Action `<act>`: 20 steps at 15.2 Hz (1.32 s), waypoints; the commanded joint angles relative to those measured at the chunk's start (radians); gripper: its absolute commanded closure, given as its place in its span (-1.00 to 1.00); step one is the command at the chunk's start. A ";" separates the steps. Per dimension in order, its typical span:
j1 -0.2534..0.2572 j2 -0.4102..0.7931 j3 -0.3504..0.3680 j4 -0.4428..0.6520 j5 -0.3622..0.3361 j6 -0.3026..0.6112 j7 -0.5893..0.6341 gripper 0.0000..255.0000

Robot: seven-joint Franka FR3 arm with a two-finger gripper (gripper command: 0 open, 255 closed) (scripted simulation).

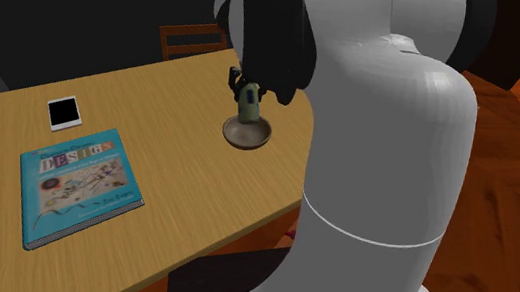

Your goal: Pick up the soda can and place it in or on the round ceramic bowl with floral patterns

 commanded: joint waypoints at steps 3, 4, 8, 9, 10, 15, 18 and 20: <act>0.000 0.021 0.002 -0.024 0.006 0.045 -0.010 1.00; 0.000 0.027 0.002 -0.029 0.007 0.056 -0.012 1.00; -0.001 0.045 0.004 -0.042 0.012 0.086 -0.019 1.00; -0.001 0.045 0.004 -0.042 0.012 0.086 -0.019 1.00; -0.001 0.045 0.004 -0.042 0.012 0.086 -0.019 1.00; -0.001 0.045 0.004 -0.042 0.012 0.086 -0.019 -1.00; 0.000 0.045 0.004 -0.041 0.012 0.086 -0.019 -1.00; -0.001 0.045 0.004 -0.042 0.012 0.086 -0.019 -1.00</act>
